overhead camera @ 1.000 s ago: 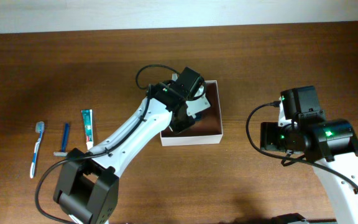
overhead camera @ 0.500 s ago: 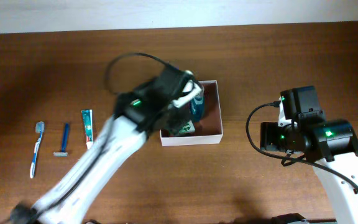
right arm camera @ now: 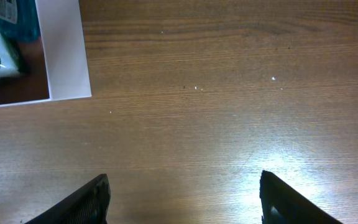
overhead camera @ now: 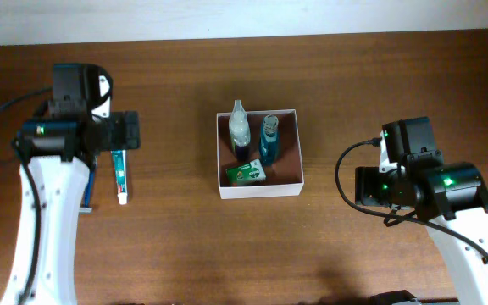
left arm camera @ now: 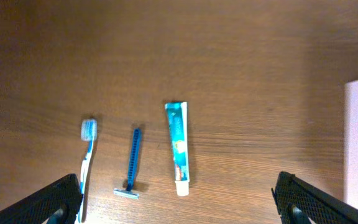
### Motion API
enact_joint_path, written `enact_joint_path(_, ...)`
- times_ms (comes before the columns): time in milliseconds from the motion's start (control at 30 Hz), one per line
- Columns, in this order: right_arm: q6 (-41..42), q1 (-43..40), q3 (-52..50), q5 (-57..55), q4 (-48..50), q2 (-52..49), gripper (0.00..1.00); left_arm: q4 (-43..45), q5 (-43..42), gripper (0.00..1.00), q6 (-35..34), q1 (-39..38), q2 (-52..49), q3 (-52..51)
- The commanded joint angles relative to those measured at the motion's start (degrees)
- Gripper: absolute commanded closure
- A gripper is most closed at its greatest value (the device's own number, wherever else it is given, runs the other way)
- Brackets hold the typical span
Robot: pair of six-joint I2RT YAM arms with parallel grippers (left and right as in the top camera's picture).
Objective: Pack container
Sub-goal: 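Grasp the teal toothpaste tube with the left gripper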
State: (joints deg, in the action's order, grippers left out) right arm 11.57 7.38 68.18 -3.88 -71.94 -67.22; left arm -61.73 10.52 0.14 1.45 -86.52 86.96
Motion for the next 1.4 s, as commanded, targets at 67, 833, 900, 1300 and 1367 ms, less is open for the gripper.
enact_joint_path(67,-0.9,0.0,0.2,-1.2,-0.3,0.5,0.3,0.2,-2.0,0.01,-1.0,4.3,-13.7,0.1)
enact_joint_path(833,-1.3,0.0,0.2,-1.2,-0.3,0.4,0.3,3.5,-11.5,0.02,-1.0,7.7,-37.5,-2.2)
enact_joint_path(900,-1.3,0.0,0.2,-1.2,-0.3,0.3,0.3,3.5,-11.5,0.1,-1.0,7.7,-37.5,-2.7)
enact_joint_path(1300,-1.3,0.0,-0.2,-1.2,-0.3,0.3,0.3,1.4,-11.4,0.89,-1.0,7.7,-37.5,-3.0)
enact_joint_path(1367,-1.3,0.0,-0.2,-1.2,-0.3,0.3,0.3,1.4,-11.5,0.96,-1.0,7.7,-37.4,-3.0)
